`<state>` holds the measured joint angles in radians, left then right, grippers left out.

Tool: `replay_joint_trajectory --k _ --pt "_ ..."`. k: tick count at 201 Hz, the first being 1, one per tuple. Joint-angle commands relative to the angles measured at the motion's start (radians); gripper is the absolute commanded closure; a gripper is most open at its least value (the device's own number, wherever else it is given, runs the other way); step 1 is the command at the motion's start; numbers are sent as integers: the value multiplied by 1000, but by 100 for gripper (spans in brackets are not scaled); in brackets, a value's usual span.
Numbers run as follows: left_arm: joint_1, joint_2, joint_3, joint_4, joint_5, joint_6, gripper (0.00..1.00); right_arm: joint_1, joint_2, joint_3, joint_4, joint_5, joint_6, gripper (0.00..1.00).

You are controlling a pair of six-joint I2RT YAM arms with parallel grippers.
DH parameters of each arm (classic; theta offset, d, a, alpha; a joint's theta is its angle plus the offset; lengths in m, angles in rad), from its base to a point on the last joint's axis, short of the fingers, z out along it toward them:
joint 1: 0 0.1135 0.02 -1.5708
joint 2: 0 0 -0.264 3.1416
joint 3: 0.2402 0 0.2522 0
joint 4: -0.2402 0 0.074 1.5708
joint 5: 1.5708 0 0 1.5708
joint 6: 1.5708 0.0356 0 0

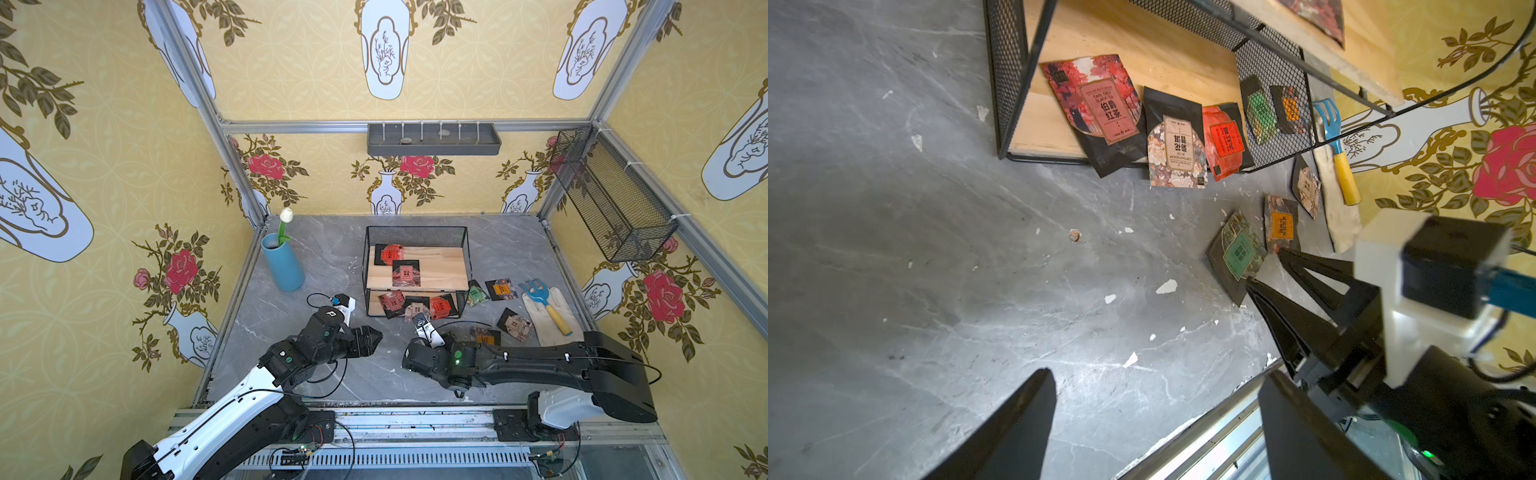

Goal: Remove the tea bags from the shelf
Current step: Place the tea bag at the center of the board.

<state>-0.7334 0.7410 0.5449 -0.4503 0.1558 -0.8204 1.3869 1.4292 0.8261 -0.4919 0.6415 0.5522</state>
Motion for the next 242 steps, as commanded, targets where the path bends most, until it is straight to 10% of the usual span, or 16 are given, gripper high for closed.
replay_joint_trajectory --k 1,113,242 --pt "2 -6 3 -6 -8 3 14 3 -59 -8 90 -25 -146 51" --pt "9 -8 67 -39 -4 26 13 -95 -144 174 177 -171 -633 18" --pt "41 -25 64 -51 11 43 13 -545 -144 136 415 -789 -1115 3"
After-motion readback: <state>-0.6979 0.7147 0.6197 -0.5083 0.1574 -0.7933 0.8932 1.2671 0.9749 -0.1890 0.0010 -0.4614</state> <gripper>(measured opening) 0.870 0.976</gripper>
